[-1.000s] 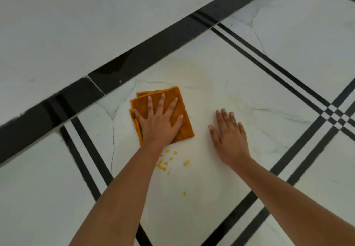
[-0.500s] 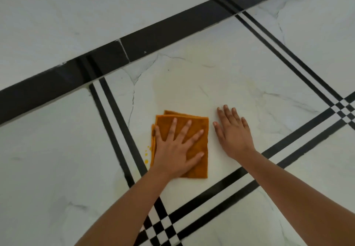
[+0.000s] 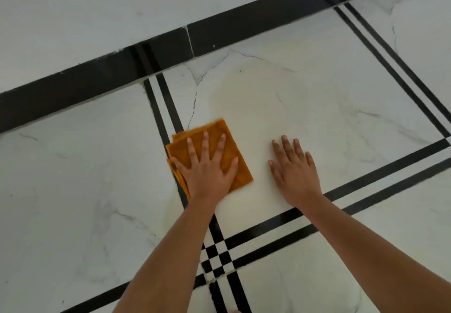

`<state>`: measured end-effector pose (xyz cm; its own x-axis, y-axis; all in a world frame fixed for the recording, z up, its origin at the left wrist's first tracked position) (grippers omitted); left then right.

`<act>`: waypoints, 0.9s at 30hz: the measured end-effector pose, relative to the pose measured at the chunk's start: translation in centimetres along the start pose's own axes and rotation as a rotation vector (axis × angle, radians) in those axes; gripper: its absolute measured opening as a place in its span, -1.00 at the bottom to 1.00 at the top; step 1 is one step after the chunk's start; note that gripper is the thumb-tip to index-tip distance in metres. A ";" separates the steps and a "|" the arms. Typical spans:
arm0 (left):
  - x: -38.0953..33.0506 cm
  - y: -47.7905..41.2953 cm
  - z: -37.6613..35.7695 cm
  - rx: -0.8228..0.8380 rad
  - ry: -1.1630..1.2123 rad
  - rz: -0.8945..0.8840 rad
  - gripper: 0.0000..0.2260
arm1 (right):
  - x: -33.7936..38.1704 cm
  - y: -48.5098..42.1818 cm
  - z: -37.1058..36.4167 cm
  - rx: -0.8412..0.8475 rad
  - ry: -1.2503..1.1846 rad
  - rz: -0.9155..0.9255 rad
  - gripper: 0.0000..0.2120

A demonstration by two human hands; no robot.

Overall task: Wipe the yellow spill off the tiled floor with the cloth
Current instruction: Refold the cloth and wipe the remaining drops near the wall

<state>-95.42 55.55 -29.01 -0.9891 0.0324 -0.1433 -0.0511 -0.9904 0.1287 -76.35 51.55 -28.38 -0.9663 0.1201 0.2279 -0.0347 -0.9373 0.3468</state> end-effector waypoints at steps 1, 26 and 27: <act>-0.4 2.0 -0.5 0.003 -0.001 -0.075 -0.41 | 0.3 0.2 -0.1 0.004 0.011 0.017 -0.47; -9.9 11.0 -3.4 0.086 -0.083 -0.381 -0.39 | -9.5 8.4 -0.3 -0.012 -0.007 -0.103 -0.49; -10.4 9.9 -3.3 0.094 -0.066 -0.321 -0.39 | -10.5 9.0 -0.4 -0.012 -0.011 -0.115 -0.49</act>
<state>-85.18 44.98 -29.54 -0.9270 0.3526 -0.1280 -0.3712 -0.9113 0.1780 -66.58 41.67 -28.04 -0.9530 0.2302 0.1970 -0.1479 -0.9210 0.3605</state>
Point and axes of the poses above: each hand's wrist, its own y-axis away from the middle knuckle, its own z-axis out of the back of the hand, x = y × z, the point moved 8 cm from there along -y, towards the middle knuckle, and after that the axes turned 2 degrees about z, right-handed, at the moved point
